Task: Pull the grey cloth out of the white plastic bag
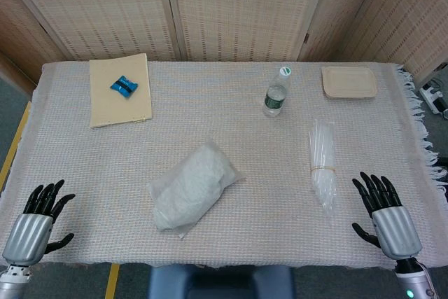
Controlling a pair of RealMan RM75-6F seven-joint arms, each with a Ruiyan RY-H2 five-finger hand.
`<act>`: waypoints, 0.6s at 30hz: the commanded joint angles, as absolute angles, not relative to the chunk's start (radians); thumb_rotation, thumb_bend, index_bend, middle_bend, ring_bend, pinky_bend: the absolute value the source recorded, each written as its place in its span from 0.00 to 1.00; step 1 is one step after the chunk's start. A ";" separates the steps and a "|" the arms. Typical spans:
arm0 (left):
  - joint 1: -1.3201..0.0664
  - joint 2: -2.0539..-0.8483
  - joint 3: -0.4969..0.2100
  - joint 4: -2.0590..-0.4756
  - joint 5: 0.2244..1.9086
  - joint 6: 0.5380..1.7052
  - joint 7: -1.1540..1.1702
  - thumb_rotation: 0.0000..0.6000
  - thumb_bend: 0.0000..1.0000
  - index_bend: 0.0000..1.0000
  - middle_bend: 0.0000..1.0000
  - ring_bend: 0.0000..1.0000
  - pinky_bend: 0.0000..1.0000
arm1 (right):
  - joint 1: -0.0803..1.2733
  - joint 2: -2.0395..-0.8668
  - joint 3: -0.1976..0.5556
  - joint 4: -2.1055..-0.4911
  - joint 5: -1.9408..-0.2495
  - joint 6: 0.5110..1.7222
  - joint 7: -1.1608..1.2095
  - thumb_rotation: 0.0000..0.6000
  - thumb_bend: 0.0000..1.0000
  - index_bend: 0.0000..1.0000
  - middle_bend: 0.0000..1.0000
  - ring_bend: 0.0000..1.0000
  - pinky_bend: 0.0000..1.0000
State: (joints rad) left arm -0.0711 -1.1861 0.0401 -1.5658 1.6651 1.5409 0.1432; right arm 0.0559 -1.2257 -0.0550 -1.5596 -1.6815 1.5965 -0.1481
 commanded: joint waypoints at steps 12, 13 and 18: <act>-0.088 -1.410 0.115 -1.349 1.872 1.620 -0.074 1.00 0.19 0.39 0.06 0.00 0.00 | 0.056 -1.238 -0.051 -1.553 -1.693 1.565 -0.199 1.00 0.12 0.00 0.00 0.00 0.00; -0.090 -1.437 0.119 -1.328 1.883 1.627 -0.101 1.00 0.21 0.42 0.06 0.00 0.00 | 0.058 -1.238 -0.050 -1.554 -1.690 1.558 -0.202 1.00 0.12 0.00 0.00 0.00 0.00; -0.112 -1.582 0.115 -1.231 1.927 1.656 -0.163 1.00 0.24 0.53 0.09 0.00 0.00 | 0.066 -1.243 -0.043 -1.555 -1.672 1.529 -0.219 1.00 0.12 0.00 0.00 0.00 0.00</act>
